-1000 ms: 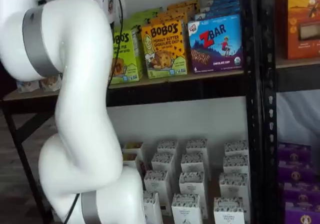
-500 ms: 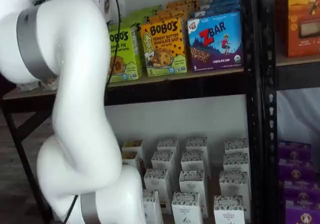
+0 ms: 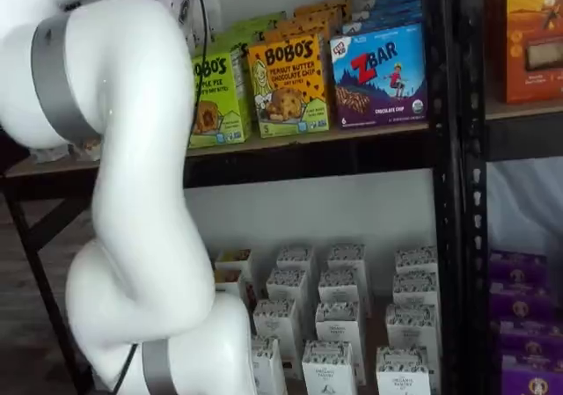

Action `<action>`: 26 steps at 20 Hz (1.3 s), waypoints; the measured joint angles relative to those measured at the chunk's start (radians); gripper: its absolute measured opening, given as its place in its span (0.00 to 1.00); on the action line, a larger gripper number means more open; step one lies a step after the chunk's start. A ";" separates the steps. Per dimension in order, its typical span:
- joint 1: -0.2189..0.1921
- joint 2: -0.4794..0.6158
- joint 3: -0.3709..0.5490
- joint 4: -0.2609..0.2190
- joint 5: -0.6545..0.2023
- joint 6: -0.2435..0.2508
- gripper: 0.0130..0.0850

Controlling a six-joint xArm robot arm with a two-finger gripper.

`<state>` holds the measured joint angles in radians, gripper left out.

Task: Pick the green box on the top shelf, the fourth from the left

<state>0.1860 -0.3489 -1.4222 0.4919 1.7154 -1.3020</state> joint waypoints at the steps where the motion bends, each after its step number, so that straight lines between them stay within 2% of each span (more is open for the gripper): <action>1: 0.000 0.003 -0.001 0.003 -0.004 -0.001 1.00; 8: -0.011 0.033 -0.016 0.014 -0.014 -0.016 1.00; 22: -0.085 0.063 -0.021 0.107 -0.101 -0.086 1.00; 26: -0.095 0.067 -0.026 0.111 -0.133 -0.094 1.00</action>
<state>0.0914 -0.2820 -1.4481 0.6033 1.5821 -1.3958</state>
